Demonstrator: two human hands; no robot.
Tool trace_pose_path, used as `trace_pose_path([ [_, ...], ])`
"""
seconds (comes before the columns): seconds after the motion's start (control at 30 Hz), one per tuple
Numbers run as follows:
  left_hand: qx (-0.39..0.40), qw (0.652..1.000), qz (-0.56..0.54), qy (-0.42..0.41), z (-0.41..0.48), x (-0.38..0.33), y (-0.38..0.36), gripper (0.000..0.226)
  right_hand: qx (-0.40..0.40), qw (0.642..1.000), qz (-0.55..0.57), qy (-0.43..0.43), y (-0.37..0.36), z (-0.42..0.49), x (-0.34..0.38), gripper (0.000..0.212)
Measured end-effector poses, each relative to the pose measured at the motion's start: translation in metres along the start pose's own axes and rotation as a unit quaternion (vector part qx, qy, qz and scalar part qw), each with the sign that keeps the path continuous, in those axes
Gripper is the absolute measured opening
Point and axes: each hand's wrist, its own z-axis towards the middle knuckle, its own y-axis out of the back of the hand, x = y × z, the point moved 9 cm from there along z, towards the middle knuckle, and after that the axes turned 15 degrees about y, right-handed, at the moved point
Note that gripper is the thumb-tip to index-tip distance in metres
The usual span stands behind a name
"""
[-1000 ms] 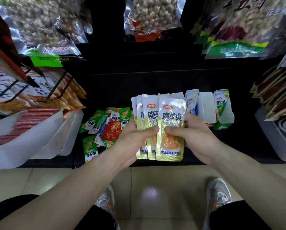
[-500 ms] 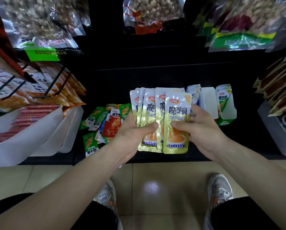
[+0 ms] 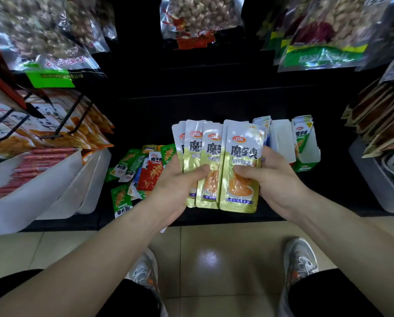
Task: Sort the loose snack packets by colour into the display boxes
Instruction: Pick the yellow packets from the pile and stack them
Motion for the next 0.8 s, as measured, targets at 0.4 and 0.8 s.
trace_pose_path([
  [0.4,-0.008,0.999,0.032,-0.024,-0.002,-0.004,0.004,0.047,-0.018,0.999,0.037,0.003,-0.002,-0.002,-0.001,0.043],
  [0.8,-0.047,0.999,-0.011,0.007,-0.003,0.003,0.012,0.027,-0.006,0.999,0.032,-0.006,-0.006,0.0,-0.004,0.038],
])
